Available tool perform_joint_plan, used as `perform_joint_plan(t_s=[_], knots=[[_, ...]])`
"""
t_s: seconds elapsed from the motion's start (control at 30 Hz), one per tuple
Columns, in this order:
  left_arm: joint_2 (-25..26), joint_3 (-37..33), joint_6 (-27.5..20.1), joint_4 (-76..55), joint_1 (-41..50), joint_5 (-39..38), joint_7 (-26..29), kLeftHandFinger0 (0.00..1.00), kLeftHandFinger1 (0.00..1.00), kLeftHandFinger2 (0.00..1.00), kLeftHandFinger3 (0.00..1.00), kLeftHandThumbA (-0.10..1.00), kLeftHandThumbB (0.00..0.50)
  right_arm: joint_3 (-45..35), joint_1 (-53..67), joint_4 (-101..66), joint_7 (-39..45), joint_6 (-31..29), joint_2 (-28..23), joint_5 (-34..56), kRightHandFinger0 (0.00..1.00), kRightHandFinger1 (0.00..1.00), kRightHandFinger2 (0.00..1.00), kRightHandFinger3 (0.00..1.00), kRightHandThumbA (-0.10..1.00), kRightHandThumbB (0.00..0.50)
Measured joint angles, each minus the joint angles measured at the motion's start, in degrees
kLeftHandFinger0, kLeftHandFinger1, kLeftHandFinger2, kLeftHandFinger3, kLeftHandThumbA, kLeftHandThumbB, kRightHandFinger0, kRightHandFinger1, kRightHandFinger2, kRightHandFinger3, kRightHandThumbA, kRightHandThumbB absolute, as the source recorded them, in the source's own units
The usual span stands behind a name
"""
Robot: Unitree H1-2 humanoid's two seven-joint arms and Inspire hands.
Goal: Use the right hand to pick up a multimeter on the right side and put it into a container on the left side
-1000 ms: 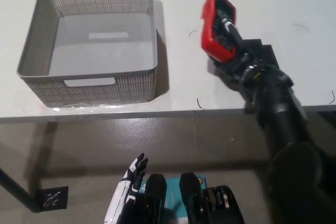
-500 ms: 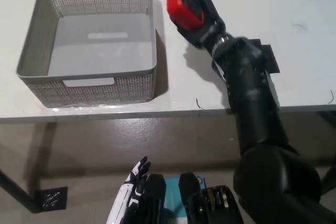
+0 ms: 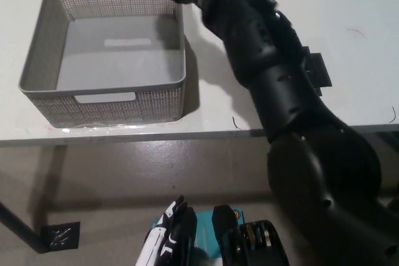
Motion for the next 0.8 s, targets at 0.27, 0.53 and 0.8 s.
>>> perform_joint_plan(t_s=[0.27,0.53,0.8], knots=[[0.1,-0.4,0.0,-0.3,0.2,0.1,0.0,1.00,1.00,1.00,1.00,1.00,0.471,16.1,-3.0,10.4,-2.5,-5.2,0.2,-8.8,0.01,0.47,0.80,0.75,-0.10,0.175],[0.3,-1.4,0.0,-1.1,0.2,0.4,0.0,1.00,1.00,1.00,1.00,1.00,0.474,29.0,-2.4,16.2,-8.0,-9.7,0.3,-17.3,0.00,0.31,0.67,0.56,-0.10,0.224],[0.3,-2.2,0.0,-1.6,0.0,0.9,-0.1,1.00,1.00,1.00,1.00,1.00,0.488,35.3,-0.4,17.9,-12.9,-14.2,0.3,-22.8,0.30,0.65,1.00,1.00,0.29,0.307]])
